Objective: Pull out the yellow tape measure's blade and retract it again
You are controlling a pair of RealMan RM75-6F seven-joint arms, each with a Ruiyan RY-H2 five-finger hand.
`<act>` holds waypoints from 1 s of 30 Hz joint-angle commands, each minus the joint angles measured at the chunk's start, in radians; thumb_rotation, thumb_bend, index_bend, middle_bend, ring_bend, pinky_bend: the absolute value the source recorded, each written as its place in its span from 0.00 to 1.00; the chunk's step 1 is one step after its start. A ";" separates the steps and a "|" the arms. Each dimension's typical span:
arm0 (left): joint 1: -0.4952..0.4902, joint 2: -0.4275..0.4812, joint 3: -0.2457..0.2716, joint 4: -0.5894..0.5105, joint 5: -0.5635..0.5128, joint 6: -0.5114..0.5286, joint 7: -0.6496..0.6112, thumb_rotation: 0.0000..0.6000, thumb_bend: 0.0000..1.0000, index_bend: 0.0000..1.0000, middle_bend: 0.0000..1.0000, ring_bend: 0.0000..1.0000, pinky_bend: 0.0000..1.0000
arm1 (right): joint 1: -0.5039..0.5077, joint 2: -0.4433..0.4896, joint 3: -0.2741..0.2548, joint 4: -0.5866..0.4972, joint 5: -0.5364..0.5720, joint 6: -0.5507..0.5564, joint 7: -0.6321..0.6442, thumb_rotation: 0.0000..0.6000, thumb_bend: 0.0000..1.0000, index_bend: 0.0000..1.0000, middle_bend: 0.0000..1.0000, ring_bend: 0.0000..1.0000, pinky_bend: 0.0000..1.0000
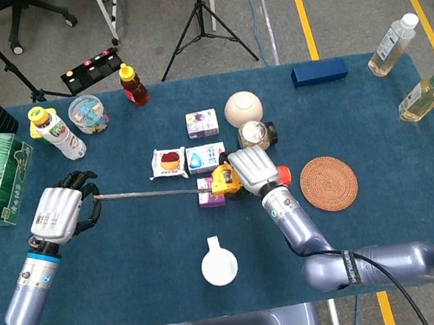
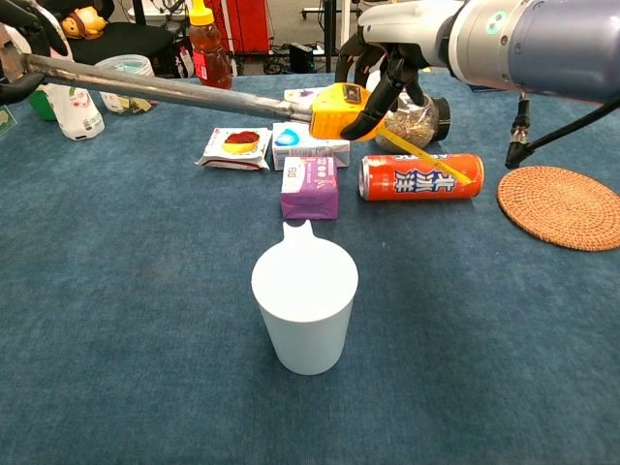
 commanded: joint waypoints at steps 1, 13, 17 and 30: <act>0.012 0.014 0.000 0.012 0.004 0.004 -0.019 0.94 0.50 0.55 0.28 0.22 0.41 | -0.002 0.004 -0.001 -0.002 0.000 0.000 0.000 0.85 0.24 0.53 0.52 0.57 0.66; 0.056 0.079 -0.008 0.078 -0.001 0.002 -0.113 0.94 0.49 0.55 0.28 0.22 0.41 | -0.013 0.023 -0.015 -0.009 0.000 -0.002 -0.002 0.85 0.25 0.54 0.53 0.58 0.66; 0.068 0.094 -0.010 0.099 0.003 0.003 -0.137 0.93 0.49 0.55 0.28 0.22 0.41 | -0.018 0.031 -0.015 -0.013 -0.002 0.000 0.001 0.85 0.24 0.54 0.53 0.58 0.66; 0.104 0.140 -0.028 0.160 -0.018 -0.001 -0.199 0.94 0.48 0.55 0.28 0.22 0.41 | -0.029 0.052 -0.021 -0.024 -0.001 0.001 0.004 0.85 0.24 0.55 0.53 0.58 0.66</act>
